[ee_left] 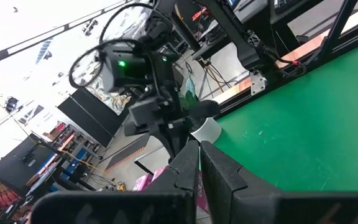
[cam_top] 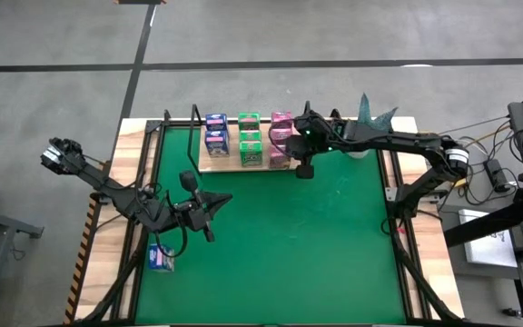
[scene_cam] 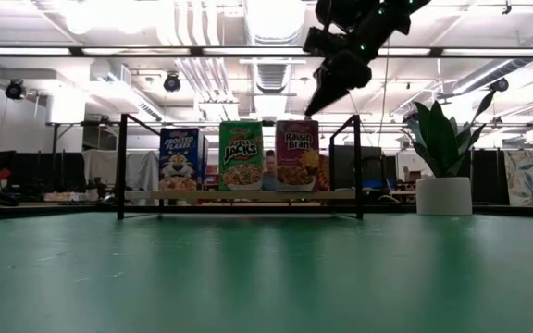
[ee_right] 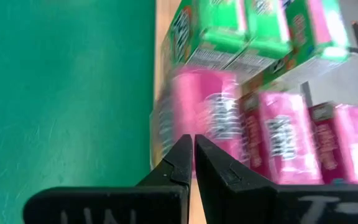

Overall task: Stack cereal on shelf
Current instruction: Put the pink cereal box aligned with the other pink cereal boxes on the shelf

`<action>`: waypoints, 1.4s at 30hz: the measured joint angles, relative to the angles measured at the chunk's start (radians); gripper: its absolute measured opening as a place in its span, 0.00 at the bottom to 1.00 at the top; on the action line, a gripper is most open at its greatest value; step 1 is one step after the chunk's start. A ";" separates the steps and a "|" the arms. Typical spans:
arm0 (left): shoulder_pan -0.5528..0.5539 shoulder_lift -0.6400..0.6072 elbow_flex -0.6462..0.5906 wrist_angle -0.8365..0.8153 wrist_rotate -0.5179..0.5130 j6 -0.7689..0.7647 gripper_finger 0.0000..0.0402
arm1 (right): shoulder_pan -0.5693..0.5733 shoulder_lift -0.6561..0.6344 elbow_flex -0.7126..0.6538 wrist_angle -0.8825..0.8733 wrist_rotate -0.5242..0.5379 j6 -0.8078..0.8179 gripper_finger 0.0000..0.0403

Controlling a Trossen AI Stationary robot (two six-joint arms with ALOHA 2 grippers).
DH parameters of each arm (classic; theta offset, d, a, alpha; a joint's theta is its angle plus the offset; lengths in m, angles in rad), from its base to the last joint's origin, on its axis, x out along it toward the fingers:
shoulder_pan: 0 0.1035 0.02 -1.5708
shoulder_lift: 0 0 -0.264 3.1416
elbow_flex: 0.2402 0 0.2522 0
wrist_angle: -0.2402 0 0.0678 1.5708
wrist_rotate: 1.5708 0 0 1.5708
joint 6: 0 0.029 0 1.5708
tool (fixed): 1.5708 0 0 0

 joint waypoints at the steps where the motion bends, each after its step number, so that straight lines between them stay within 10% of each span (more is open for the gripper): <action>1: 0.000 0.000 0.000 0.000 0.000 0.000 0.00 | 0.000 0.000 0.010 0.000 0.000 0.000 0.02; 42: 0.000 0.000 0.000 0.001 0.001 0.018 0.00 | -0.005 0.127 0.058 0.128 0.002 0.054 0.02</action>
